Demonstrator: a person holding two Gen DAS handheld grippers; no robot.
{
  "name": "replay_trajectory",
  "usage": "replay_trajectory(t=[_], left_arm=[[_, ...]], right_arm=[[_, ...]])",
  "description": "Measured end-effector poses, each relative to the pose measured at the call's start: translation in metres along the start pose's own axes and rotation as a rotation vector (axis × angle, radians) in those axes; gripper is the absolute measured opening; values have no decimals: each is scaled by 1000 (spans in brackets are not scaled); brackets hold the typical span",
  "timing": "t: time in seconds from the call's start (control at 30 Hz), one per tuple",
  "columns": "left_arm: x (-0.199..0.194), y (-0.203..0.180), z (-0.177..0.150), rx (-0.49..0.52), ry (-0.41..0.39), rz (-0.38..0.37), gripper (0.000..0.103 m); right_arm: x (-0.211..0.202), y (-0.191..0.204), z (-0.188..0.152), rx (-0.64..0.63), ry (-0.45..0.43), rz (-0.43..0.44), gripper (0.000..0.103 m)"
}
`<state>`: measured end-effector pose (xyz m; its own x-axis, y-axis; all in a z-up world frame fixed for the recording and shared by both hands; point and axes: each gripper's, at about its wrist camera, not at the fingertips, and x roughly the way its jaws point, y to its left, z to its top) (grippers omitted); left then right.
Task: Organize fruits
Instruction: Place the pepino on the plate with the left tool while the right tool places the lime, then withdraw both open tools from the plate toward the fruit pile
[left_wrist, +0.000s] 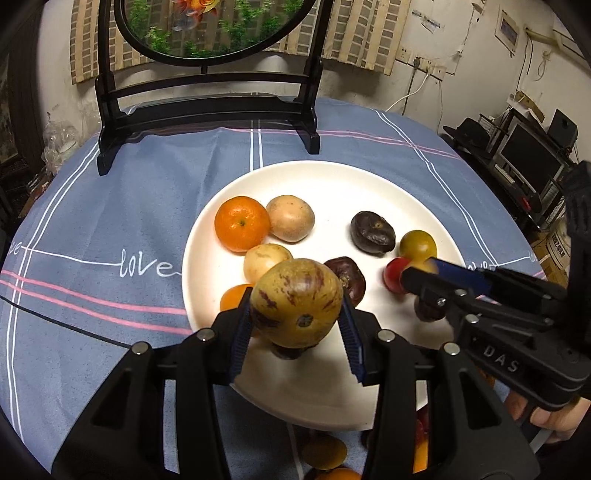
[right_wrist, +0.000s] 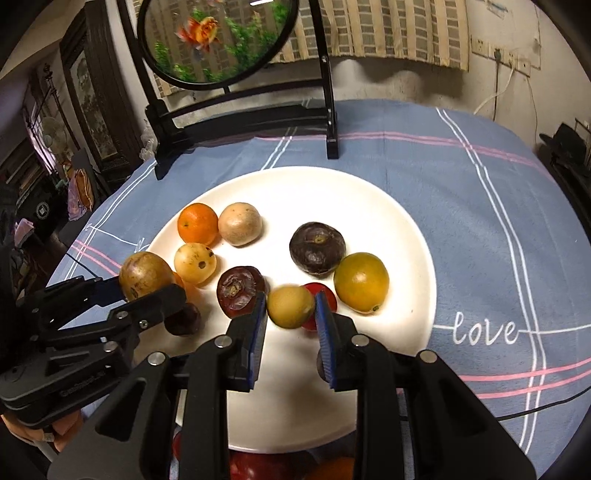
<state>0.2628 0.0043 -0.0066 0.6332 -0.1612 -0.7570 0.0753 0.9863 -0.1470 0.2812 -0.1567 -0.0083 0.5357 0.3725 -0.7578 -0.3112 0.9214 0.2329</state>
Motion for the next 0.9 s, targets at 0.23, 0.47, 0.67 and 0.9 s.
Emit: replay_trajectory(t=[0.23, 0.47, 0.67, 0.9], left_arm=[[-18, -2, -2, -6, -48, -5, 58], [-41, -10, -14, 10, -67, -17, 62], [-64, -17, -38, 36, -76, -18, 67], [-80, -23, -75, 45, -48, -34, 71]], right_arm=[[-16, -9, -7, 38, -10, 12, 32], [-44, -12, -22, 33, -40, -3, 37], [-79, -12, -49, 13, -99, -46, 60], [-102, -17, -84, 16, -80, -62, 62]])
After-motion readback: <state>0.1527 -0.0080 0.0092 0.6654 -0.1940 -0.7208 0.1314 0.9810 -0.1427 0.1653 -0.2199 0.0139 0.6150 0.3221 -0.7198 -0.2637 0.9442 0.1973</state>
